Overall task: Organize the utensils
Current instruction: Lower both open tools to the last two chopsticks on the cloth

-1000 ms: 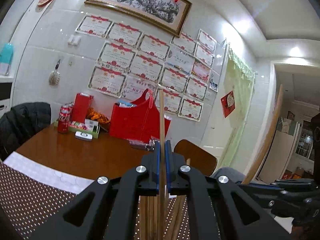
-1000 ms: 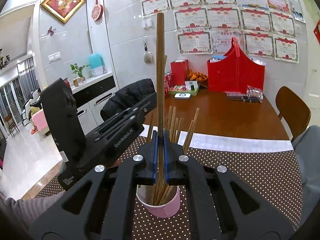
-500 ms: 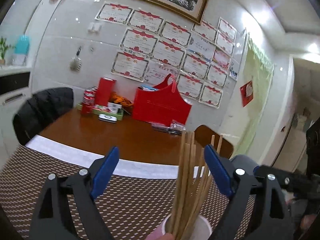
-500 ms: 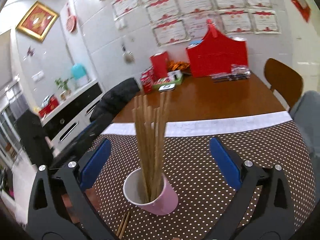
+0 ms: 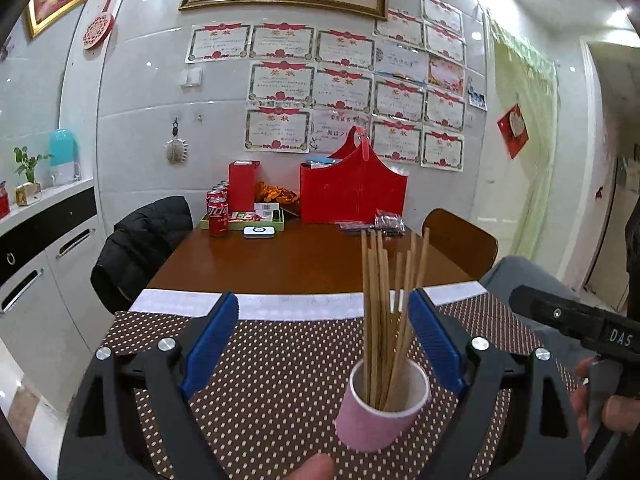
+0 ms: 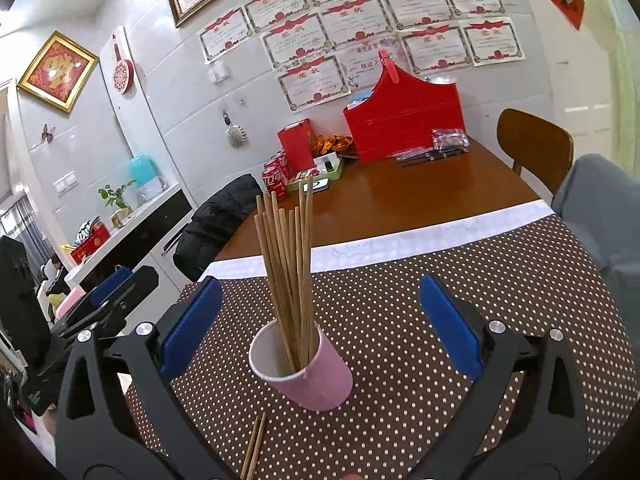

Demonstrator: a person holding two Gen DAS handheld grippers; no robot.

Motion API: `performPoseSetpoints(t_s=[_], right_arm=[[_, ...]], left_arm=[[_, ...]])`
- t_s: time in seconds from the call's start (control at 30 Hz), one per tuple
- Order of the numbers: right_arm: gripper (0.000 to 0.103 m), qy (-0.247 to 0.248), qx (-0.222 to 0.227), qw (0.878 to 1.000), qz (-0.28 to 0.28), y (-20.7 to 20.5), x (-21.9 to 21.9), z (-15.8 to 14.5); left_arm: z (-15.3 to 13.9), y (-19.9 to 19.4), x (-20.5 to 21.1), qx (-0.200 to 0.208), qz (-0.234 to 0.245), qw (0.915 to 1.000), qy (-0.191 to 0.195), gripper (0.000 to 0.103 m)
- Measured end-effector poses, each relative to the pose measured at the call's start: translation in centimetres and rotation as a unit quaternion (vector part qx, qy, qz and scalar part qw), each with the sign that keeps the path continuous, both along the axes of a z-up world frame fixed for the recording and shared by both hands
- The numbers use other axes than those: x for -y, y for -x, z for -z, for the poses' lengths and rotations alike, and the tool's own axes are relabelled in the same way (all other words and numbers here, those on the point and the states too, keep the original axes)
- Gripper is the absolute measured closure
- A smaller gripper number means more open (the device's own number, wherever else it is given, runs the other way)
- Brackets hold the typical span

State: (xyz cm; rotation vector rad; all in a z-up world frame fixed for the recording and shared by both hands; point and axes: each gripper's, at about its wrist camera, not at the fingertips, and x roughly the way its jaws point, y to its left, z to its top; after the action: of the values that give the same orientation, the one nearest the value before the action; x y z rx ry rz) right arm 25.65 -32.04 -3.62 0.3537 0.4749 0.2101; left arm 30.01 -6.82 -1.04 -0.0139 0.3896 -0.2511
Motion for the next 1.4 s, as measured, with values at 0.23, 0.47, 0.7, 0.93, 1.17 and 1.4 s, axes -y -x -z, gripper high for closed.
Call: performPoseSetpoints(t_s=[0.23, 0.47, 0.7, 0.93, 1.17, 1.4], right_arm=[[0.006, 0.003, 0.001, 1.000, 0.006, 3.1, 0.1, -0.1], [0.006, 0.005, 0.001, 1.000, 0.003, 5.9, -0.1, 0.0], [0.006, 0.011, -0.023, 1.000, 0.000, 7.3, 0.1, 2.1], [0.006, 0.018, -0.077, 0.997, -0.007, 7.6, -0.4, 6.0], [0.006, 0.015, -0.129, 0.991, -0.013, 7.6, -1.2, 10.2], [0.006, 0.025, -0.166, 0.985, -0.040, 8.3, -2.7, 12.9]], left_arm=[[-0.2, 3.3, -0.1, -0.009, 0.004, 0.9998, -0.020, 0.018], [0.9, 6.0, -0.6, -0.031, 0.002, 0.9991, -0.030, 0.018], [5.2, 8.1, -1.3, -0.077, 0.006, 0.9953, -0.059, 0.018], [11.3, 9.1, -2.8, -0.154, 0.006, 0.9843, -0.087, 0.018], [16.6, 10.5, -3.5, -0.231, 0.016, 0.9666, -0.110, 0.018], [19.2, 12.1, -3.9, -0.264, 0.036, 0.9598, -0.087, 0.017]])
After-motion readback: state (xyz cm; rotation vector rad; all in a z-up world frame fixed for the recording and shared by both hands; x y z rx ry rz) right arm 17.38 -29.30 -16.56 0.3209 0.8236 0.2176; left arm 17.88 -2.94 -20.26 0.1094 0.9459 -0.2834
